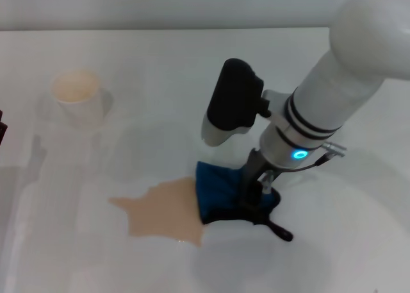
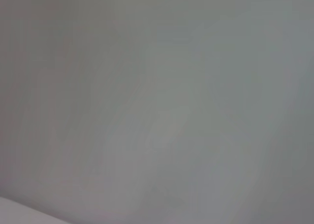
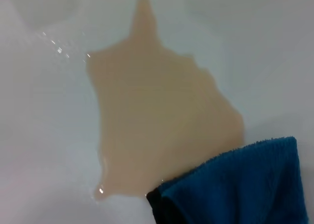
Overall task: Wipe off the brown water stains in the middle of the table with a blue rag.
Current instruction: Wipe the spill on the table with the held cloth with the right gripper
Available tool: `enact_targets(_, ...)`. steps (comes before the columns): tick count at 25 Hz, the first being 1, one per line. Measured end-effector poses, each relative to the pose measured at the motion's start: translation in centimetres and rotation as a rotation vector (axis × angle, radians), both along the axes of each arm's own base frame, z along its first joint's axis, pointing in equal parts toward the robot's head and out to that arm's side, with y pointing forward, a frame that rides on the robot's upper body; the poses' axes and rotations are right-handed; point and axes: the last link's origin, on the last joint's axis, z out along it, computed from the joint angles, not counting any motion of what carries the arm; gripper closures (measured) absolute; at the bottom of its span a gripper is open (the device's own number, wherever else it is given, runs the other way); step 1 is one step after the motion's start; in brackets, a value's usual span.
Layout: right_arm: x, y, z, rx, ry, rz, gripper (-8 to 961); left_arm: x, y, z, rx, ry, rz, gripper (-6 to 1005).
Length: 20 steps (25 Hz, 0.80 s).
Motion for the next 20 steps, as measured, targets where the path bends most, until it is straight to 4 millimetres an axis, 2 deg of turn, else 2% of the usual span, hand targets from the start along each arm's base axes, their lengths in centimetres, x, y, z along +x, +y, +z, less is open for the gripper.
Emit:
enact_targets(7,-0.7,-1.4,-2.2,-0.018,0.075,0.042,825,0.0,0.0,0.0,0.0,0.0,0.0,119)
enact_targets(9,-1.3,-2.2,-3.0,-0.026,0.108,0.071,855,0.0,0.1,0.0,0.0,0.0,-0.001,119)
enact_targets(20,-2.3,-3.4,-4.9,-0.016,0.189,0.139,862,0.3,0.6,-0.1,-0.005,0.001,-0.01,120)
